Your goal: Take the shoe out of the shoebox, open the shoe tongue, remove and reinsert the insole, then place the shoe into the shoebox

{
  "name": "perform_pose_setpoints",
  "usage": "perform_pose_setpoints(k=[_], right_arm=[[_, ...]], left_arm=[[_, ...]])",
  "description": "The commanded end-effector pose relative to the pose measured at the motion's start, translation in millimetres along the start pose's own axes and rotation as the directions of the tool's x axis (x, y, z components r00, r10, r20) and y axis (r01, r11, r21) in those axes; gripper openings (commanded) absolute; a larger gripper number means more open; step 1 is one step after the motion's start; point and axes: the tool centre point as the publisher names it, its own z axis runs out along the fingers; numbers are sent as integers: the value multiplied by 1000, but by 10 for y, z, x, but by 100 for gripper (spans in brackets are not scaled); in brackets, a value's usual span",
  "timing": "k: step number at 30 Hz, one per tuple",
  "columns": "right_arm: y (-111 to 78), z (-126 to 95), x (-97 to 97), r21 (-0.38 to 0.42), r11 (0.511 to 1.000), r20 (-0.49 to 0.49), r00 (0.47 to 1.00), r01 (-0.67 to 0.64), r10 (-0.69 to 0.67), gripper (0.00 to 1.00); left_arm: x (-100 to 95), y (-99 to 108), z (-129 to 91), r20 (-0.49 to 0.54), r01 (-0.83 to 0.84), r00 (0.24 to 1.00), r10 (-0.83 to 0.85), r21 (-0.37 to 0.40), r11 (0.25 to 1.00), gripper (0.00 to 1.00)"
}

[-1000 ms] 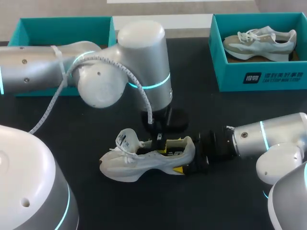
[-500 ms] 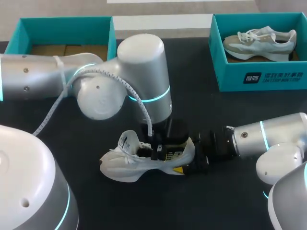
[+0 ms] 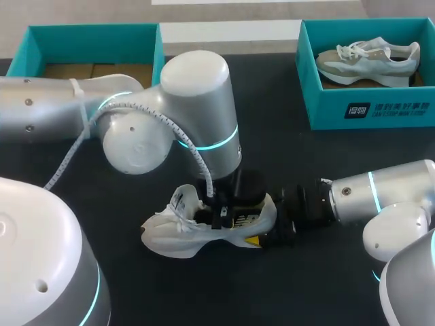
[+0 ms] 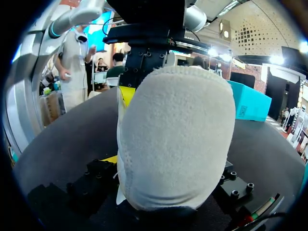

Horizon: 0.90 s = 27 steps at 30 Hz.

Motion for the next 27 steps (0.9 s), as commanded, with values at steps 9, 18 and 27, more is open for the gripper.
perform_pose_setpoints(k=[9, 18, 27], right_arm=[[-26, 22, -17, 4, 1000, 0, 1000, 0, 0, 0], [-26, 22, -17, 4, 1000, 0, 1000, 0, 0, 0], [-26, 22, -17, 4, 1000, 0, 1000, 0, 0, 0]], left_arm=[[-56, 14, 228, -34, -14, 999, 14, -4, 1000, 24], [23, 55, 297, -57, -28, 998, 28, 5, 1000, 35], [-73, 57, 416, 38, -68, 997, 68, -2, 998, 43]])
